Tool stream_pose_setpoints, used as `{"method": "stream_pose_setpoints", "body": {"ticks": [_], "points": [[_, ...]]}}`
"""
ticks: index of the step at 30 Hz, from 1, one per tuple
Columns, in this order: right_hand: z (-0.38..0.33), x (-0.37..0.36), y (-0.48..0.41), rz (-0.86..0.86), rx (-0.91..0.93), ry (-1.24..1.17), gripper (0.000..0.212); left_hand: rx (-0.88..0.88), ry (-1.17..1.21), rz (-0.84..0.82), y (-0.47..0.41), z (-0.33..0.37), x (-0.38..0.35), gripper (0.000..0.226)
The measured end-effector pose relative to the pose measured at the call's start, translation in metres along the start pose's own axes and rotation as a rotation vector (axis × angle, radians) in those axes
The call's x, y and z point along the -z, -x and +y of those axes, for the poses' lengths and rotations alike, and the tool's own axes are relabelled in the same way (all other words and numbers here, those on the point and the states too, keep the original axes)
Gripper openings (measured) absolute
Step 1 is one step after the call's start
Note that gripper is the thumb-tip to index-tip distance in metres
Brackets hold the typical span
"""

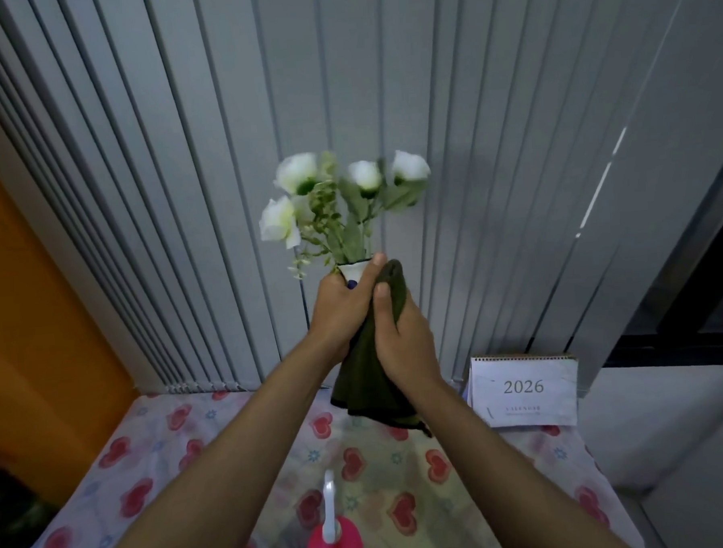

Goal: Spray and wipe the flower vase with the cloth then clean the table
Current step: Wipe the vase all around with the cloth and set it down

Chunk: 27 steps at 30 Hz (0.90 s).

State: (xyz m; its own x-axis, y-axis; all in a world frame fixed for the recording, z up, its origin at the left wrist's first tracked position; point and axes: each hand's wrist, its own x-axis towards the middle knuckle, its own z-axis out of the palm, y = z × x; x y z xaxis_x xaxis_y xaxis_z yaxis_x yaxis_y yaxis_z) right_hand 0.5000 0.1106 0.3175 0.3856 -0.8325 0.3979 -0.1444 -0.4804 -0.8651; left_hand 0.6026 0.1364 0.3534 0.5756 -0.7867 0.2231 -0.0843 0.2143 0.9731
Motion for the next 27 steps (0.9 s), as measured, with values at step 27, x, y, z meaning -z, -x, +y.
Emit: {"method": "stream_pose_setpoints", "body": {"ticks": [27], "points": [[0.038,0.004,0.007,-0.366,-0.46,-0.62,0.08,0.092,0.143,-0.166,-0.014,0.004,0.012,0.061]]}}
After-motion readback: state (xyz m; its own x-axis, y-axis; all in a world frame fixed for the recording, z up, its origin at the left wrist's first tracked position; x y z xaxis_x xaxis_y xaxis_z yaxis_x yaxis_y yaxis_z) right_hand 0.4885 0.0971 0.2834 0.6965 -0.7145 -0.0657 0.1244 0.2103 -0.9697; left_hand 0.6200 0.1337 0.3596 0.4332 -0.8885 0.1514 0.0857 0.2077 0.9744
